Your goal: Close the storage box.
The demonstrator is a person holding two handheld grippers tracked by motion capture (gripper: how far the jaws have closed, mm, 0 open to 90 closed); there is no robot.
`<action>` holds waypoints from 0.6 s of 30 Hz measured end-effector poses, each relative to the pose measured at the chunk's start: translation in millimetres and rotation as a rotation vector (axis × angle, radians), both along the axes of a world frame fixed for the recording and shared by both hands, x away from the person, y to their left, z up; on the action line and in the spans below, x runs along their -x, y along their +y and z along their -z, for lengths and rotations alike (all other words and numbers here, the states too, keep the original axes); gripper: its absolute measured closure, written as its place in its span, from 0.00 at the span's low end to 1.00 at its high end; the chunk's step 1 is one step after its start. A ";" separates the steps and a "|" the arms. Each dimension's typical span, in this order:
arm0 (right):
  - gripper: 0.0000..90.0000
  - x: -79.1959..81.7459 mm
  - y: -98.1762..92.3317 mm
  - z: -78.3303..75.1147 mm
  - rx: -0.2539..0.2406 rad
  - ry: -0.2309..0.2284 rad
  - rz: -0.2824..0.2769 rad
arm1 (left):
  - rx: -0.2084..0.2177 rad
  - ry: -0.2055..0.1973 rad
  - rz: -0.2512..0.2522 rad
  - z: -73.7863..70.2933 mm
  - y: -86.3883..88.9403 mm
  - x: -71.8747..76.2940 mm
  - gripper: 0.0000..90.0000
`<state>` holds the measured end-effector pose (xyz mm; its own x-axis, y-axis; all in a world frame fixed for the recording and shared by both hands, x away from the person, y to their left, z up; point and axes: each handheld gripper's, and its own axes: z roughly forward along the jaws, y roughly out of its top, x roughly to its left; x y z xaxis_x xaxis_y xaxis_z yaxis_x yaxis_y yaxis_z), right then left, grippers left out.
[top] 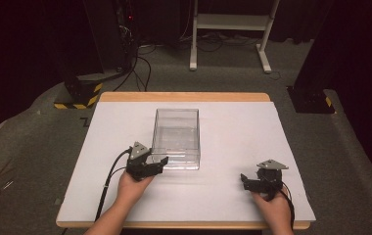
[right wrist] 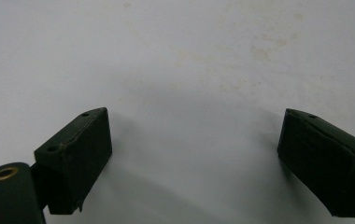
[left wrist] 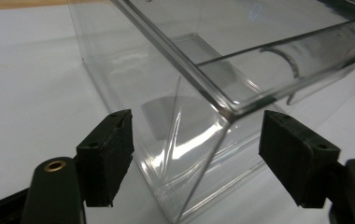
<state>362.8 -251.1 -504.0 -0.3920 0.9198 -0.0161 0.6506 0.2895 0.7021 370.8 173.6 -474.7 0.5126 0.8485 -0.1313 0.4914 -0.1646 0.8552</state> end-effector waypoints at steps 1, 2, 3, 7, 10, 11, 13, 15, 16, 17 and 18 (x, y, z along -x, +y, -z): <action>0.11 0.0 0.0 0.0 0.000 0.000 0.000 | 0.004 0.000 0.004 -0.6 0.9 1.3 0.29; 0.11 0.0 0.0 0.0 0.000 0.000 0.000 | 0.007 -0.001 0.006 -1.3 1.9 2.7 0.28; 0.11 0.0 0.0 0.0 0.000 0.000 0.000 | 0.010 -0.004 0.008 -2.1 3.2 4.2 0.28; 0.11 0.1 0.0 0.0 0.000 0.000 0.000 | 0.017 -0.001 0.016 -3.6 9.1 11.4 0.27; 0.11 0.0 0.0 0.1 0.000 -0.001 -0.002 | 0.019 0.003 0.023 -4.1 15.2 18.5 0.27; 0.11 0.1 0.1 0.0 0.000 0.000 0.000 | 0.022 0.002 0.027 -4.4 17.7 21.2 0.27; 0.11 0.0 0.0 0.1 0.000 -0.001 -0.001 | 0.022 0.001 0.031 -4.7 22.6 26.5 0.27; 0.11 0.0 0.0 0.1 0.001 -0.001 -0.002 | 0.017 0.001 0.035 -5.1 29.7 32.1 0.27; 0.11 0.0 0.0 0.1 0.001 -0.002 -0.002 | 0.020 -0.001 0.033 -5.1 32.1 34.1 0.27; 0.11 0.0 0.0 0.1 0.001 -0.002 -0.002 | 0.018 -0.002 0.033 -5.3 36.1 36.7 0.27; 0.11 0.1 0.1 0.0 0.000 -0.001 -0.002 | 0.019 -0.001 0.030 -5.1 40.0 39.2 0.27</action>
<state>362.7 -251.0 -504.1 -0.3936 0.9191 -0.0169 0.6490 0.2908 0.7030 331.6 213.6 -469.6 0.5381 0.8301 -0.1464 0.4857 -0.1634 0.8587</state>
